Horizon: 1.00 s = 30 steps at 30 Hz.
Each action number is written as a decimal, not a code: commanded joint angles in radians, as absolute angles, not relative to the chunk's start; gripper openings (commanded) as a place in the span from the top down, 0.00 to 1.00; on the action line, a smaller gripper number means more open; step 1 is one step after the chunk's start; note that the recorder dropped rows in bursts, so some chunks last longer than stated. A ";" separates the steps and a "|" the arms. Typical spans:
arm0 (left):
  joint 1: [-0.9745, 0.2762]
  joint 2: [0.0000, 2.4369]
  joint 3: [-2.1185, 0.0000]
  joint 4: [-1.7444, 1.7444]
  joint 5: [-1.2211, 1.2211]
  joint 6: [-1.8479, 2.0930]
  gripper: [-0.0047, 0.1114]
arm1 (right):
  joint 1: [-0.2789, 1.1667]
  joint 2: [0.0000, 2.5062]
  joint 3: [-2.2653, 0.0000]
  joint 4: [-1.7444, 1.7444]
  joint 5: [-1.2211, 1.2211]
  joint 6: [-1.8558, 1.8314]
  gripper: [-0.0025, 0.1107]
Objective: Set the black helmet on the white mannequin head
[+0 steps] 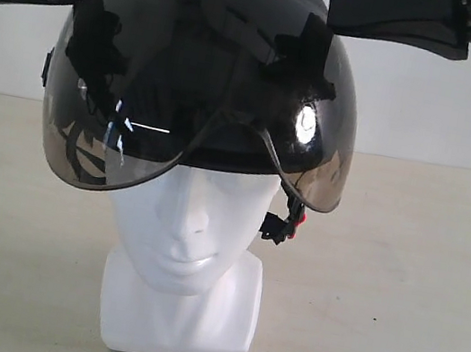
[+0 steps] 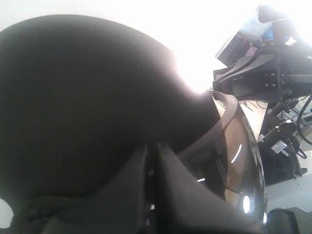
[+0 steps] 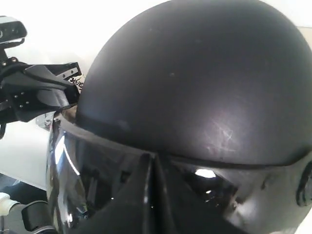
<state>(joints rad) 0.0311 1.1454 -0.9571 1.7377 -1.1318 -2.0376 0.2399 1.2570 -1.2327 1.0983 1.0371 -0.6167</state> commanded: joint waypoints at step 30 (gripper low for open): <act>-0.005 1.189 -1.038 1.744 -1.136 -2.044 0.92 | 0.309 1.338 -1.316 0.897 0.960 -0.529 0.98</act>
<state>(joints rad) 0.0122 1.1726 -1.0388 1.7431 -1.1334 -2.0376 0.3098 1.3142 -1.3201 0.9087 0.9307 -0.5305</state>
